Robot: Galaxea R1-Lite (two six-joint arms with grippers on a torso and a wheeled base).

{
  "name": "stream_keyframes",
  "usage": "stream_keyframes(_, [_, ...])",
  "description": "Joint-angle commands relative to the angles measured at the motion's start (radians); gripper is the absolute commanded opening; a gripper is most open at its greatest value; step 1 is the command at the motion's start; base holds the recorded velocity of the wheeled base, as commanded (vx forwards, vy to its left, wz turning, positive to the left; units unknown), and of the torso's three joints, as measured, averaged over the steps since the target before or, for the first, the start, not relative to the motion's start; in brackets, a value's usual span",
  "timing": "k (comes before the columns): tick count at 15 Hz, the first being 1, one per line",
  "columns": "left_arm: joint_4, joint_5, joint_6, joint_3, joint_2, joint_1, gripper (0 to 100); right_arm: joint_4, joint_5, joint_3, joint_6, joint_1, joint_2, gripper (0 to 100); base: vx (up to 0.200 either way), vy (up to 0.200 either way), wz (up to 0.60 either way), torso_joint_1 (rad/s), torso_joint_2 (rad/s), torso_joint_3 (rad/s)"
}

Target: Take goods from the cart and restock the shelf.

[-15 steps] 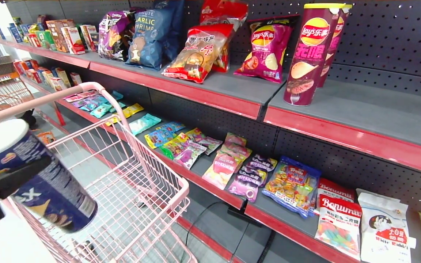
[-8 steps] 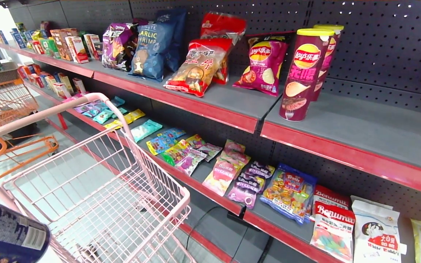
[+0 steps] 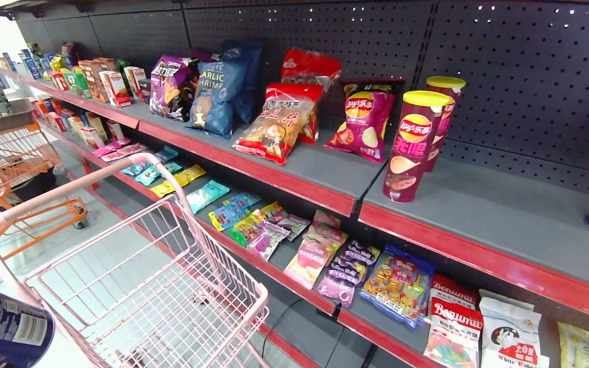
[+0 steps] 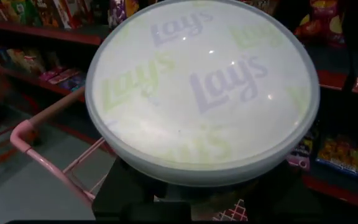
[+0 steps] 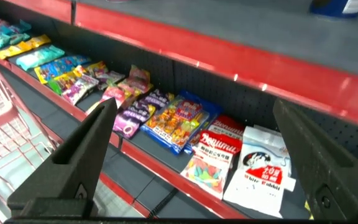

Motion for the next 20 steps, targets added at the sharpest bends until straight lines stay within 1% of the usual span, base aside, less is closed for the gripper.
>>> stream_keyframes(1, [0.0,-0.002,0.0,-0.002,0.005,-0.001,0,0.0,0.001,0.0,0.0,0.0,0.001,100,0.0,0.0,0.0,0.227,-0.57,-0.344])
stream_keyframes(4, [-0.002,-0.005,0.0,-0.009,0.003,-0.001,0,0.0,0.002,0.0,0.002,0.0,0.001,100,0.0,0.0,0.0,0.181,-0.43,-0.259])
stream_keyframes(6, [-0.003,-0.01,0.003,-0.012,0.003,-0.004,0,0.0,0.002,0.0,0.003,0.0,0.001,100,0.0,0.0,-0.6,0.156,-0.38,-0.21])
stream_keyframes(7, [-0.005,-0.025,0.02,-0.012,0.0,-0.005,0,0.0,0.002,0.0,0.003,0.0,0.001,100,0.0,0.0,-0.6,0.051,-0.11,-0.056])
stream_keyframes(8, [-0.003,-0.033,0.028,-0.009,-0.011,-0.005,0,0.0,0.002,0.0,0.003,0.0,0.001,100,0.0,0.0,-0.6,0.012,-0.06,-0.027])
stream_keyframes(11, [-0.003,-0.045,0.036,-0.006,-0.032,-0.005,0,0.0,0.002,0.0,0.003,0.0,0.001,100,0.0,0.0,-0.6,0.025,-0.01,-0.012])
stream_keyframes(14, [0.0,-0.045,0.039,-0.002,-0.034,-0.005,0,-0.001,0.002,0.0,0.002,0.0,0.001,100,0.0,0.0,-0.6,0.002,0.0,0.001])
stream_keyframes(18, [0.001,-0.044,0.099,0.001,-0.032,-0.005,0,0.0,0.002,0.0,0.003,0.0,0.001,100,0.0,0.0,-0.6,0.001,0.0,0.0])
stream_keyframes(20, [0.001,-0.044,0.103,0.001,-0.032,-0.005,0,0.0,0.002,0.0,0.002,0.0,0.001,100,0.0,0.0,-0.6,0.0,0.0,0.002])
